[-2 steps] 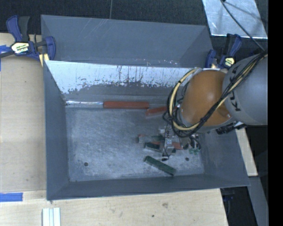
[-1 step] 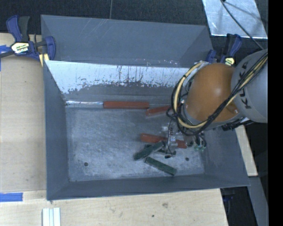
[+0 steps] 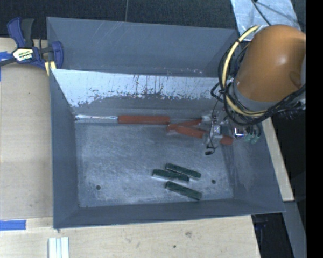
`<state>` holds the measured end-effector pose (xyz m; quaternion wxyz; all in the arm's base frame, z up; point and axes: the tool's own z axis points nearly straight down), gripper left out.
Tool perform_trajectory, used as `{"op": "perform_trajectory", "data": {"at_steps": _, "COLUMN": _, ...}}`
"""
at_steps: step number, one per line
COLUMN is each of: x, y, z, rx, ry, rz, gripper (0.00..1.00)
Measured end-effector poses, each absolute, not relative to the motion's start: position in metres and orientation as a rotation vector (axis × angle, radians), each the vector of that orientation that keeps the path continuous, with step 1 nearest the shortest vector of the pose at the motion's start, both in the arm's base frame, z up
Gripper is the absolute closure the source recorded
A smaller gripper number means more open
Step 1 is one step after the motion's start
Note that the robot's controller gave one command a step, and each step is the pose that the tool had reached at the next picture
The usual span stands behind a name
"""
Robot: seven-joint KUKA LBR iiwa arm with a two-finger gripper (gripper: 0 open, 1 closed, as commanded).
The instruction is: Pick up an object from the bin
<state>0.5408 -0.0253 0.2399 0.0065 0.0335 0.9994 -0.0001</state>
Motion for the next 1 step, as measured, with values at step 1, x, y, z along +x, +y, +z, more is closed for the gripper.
{"op": "perform_trajectory", "data": {"at_steps": 1, "x": 0.5331, "y": 0.0043, "z": 0.3190, "rx": -0.174, "ry": 3.130, "rz": 0.000, "gripper": 1.00}}
